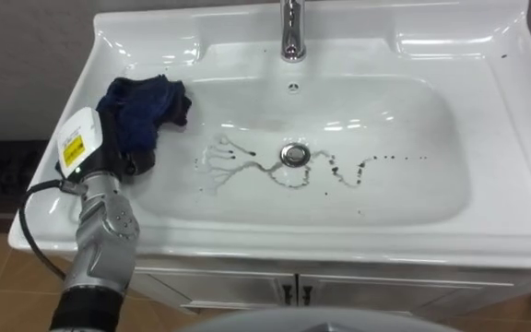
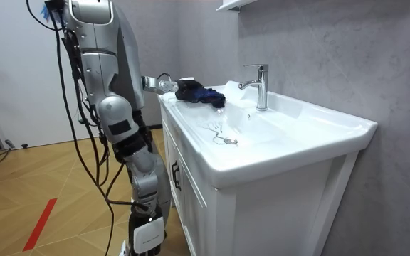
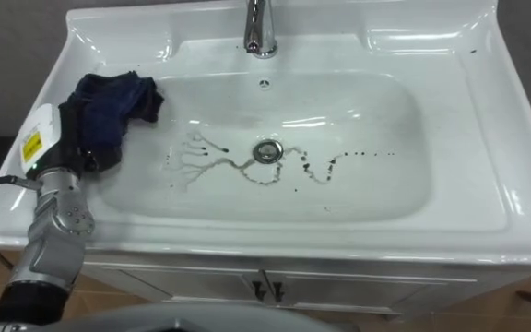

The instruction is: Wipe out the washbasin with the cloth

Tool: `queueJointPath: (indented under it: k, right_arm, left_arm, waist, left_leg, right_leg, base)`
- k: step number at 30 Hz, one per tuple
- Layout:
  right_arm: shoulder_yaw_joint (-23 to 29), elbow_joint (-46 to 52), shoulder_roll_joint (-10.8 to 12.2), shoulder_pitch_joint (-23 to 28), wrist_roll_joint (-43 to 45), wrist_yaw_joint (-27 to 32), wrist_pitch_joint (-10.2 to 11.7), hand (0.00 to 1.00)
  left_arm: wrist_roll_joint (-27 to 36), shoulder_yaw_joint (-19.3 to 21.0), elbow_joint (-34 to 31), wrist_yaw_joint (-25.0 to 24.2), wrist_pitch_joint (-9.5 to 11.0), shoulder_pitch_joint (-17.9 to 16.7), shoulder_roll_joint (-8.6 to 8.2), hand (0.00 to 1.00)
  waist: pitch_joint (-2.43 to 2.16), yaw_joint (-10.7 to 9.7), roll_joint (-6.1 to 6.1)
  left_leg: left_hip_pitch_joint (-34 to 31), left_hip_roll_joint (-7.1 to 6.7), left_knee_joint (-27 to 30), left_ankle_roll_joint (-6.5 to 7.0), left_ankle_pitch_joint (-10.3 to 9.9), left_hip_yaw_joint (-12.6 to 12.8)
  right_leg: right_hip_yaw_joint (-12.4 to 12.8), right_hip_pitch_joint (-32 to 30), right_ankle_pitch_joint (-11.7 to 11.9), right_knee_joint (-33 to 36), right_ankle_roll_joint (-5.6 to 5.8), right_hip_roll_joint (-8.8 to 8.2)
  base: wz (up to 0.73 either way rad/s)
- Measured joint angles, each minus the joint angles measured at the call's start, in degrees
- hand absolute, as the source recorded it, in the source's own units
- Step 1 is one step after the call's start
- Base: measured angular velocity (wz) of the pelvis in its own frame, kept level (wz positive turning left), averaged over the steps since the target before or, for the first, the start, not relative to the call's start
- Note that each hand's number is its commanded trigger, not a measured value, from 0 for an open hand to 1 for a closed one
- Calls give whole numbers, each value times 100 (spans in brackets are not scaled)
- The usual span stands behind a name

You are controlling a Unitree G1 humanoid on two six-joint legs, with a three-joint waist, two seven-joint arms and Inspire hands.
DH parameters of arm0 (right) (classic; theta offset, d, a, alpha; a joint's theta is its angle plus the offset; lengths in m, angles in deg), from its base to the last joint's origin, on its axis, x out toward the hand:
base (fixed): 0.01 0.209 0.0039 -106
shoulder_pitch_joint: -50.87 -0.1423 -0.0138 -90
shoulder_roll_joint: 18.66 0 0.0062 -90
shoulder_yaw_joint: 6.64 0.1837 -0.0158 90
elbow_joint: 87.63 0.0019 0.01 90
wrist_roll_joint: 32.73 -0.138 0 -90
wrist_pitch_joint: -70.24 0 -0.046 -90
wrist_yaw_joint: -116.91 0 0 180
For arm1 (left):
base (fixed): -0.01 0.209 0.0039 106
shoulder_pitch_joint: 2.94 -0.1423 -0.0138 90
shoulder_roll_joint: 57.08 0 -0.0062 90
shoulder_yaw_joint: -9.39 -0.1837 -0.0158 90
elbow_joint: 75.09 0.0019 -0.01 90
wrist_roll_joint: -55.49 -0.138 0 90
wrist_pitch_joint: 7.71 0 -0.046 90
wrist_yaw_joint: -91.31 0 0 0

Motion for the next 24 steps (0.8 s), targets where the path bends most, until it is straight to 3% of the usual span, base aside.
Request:
queueJointPath:
  k: [24]
  right_arm:
    - [160,9,-7,-42,208,-194,38,0]
  left_arm:
    - [72,239,211,-92,0,136,-4,100]
  waist:
    - [-22,2,47]
  left_leg:
    - [93,-22,-89,-5,3,-5]
  right_leg:
    - [10,66,-8,-15,5,-11]
  base:
    - [0]
